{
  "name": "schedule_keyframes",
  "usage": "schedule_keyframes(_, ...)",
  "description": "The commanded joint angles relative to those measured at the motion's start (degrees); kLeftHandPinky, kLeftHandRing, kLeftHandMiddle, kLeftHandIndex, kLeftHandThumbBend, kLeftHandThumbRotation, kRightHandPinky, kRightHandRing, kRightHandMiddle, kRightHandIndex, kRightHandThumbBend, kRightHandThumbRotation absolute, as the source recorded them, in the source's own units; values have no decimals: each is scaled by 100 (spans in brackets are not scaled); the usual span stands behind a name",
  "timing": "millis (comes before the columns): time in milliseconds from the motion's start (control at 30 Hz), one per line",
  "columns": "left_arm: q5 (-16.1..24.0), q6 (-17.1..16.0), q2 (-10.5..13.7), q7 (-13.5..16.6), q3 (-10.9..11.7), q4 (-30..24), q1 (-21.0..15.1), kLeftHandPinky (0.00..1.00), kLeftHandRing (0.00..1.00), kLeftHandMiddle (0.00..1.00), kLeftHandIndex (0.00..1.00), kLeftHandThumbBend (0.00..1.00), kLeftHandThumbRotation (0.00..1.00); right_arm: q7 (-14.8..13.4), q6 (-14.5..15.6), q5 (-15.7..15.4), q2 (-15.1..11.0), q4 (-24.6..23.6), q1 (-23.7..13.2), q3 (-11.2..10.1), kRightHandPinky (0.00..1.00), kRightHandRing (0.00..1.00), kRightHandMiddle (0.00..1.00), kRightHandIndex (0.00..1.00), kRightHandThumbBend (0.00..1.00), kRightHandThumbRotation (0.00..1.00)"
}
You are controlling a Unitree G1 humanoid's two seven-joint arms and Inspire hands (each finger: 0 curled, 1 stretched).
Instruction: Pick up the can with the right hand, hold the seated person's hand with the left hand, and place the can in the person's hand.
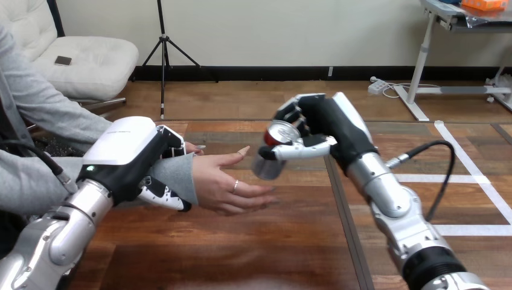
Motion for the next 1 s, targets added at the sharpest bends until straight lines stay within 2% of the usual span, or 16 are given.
schedule_keyframes(0, -218, -75, -366, 121, 75, -421, -928, 17, 22, 27, 27, 78, 0, -21, -238, 135, 134, -604, -230, -7, 31, 34, 42, 43, 86, 0)
schedule_keyframes(600, -182, 139, -531, 71, 57, -494, -996, 17, 23, 27, 27, 76, 0, -9, -206, 25, 322, -842, -139, 150, 31, 34, 42, 42, 85, 0)
schedule_keyframes(967, -154, 189, -621, 99, 44, -471, -1047, 18, 23, 28, 28, 75, 0, 109, -283, 96, 409, -967, -77, 254, 30, 33, 41, 42, 84, 0)
